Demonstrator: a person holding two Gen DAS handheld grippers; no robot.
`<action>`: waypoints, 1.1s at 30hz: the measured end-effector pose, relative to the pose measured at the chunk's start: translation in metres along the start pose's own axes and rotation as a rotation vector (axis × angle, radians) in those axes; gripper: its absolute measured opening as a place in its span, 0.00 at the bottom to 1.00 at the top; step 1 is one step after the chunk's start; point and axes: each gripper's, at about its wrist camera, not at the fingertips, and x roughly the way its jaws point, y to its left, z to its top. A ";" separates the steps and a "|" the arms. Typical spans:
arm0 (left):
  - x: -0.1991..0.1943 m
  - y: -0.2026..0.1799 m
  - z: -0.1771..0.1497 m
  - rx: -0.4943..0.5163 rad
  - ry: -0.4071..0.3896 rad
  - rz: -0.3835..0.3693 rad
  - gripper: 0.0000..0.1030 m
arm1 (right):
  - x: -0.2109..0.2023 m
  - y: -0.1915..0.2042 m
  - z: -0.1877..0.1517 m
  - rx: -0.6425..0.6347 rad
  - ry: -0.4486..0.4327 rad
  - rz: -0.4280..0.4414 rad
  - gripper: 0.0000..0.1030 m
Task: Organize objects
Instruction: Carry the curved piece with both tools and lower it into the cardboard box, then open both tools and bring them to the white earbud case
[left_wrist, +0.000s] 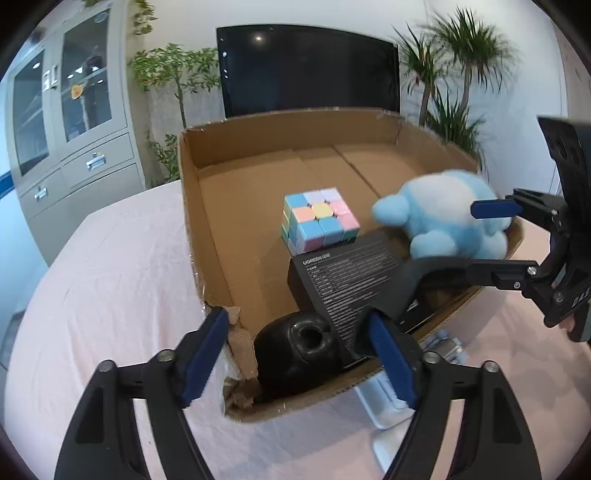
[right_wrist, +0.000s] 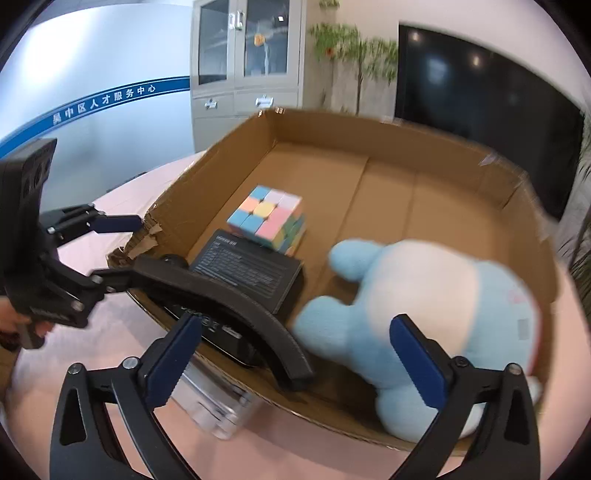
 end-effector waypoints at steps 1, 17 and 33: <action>-0.003 0.001 -0.001 -0.014 -0.002 0.005 0.79 | -0.005 -0.001 -0.002 0.005 0.002 -0.005 0.99; -0.026 -0.027 -0.010 0.092 -0.001 0.062 0.90 | -0.045 0.008 -0.024 0.045 -0.014 -0.002 0.99; 0.018 -0.004 -0.014 0.068 0.047 0.329 0.90 | -0.046 0.046 -0.052 -0.012 0.046 0.030 0.99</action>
